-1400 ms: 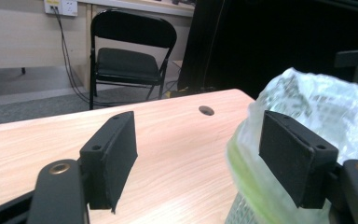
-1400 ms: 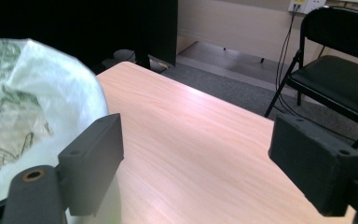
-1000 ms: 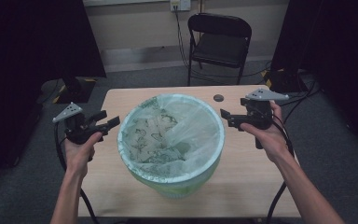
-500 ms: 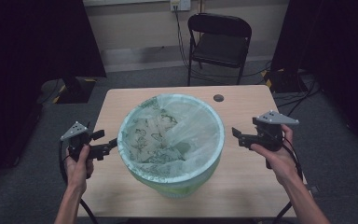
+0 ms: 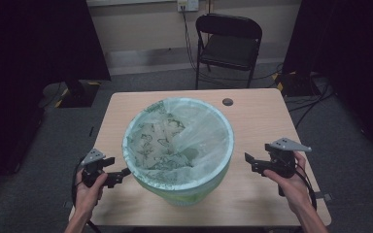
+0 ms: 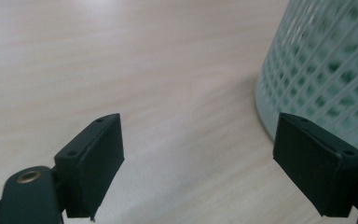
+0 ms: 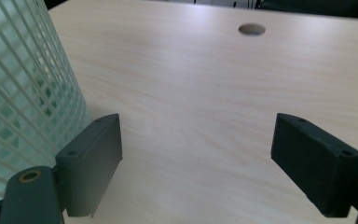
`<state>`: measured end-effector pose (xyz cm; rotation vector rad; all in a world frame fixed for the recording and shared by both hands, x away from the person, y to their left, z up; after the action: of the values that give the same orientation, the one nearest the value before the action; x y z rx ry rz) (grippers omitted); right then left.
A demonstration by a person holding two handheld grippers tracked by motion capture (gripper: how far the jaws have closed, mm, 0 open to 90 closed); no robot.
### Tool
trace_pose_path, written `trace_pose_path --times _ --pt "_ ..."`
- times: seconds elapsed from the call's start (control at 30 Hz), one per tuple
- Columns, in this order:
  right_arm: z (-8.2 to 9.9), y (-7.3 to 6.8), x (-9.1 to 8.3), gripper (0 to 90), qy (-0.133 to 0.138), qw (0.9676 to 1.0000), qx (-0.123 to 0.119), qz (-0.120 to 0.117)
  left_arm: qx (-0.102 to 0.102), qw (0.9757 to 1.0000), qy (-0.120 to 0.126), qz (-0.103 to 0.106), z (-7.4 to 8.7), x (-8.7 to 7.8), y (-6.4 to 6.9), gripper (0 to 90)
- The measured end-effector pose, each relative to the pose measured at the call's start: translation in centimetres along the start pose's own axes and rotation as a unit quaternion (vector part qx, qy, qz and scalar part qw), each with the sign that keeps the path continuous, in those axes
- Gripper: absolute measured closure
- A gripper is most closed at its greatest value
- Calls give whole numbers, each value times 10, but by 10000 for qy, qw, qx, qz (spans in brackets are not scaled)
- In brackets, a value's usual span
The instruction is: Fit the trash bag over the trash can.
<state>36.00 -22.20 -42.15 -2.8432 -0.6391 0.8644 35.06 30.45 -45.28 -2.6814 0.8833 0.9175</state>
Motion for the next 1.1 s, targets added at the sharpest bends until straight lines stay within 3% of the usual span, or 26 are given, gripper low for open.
trace_pose_path --times 0.2,0.33,0.43,0.57,0.73,0.87,1.1 --pt "26 5 13 156 -274 9995 -78 154 216 9993 -314 -11 14 15 8 157" --pt "40 9 23 157 -437 9988 -48 205 204 9987 -467 36 20 24 13 157" --pt "48 13 31 158 -555 9982 51 217 280 9980 -557 -38 23 28 15 160" --pt "54 15 38 158 -689 9969 -63 376 411 9961 -762 -153 29 36 16 167" --pt "59 19 43 160 -788 9953 -71 556 561 9952 -733 -313 31 42 17 153" --pt "65 21 48 159 -912 9931 -140 730 572 9964 -550 -312 33 46 16 96" --pt "66 22 48 143 -896 9928 -203 775 621 9961 -557 -271 33 47 15 74"
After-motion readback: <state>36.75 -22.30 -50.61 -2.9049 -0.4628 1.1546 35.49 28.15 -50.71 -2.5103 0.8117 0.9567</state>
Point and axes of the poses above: each handheld gripper's, and its own axes: x roughly forward along the jaws, z roughly out of its underside, y roughly to its right, the point moved 1 cm from there along x, roughly forward along the jaws, and after that the axes turned 8 degrees about x, right-handed, at the moved point
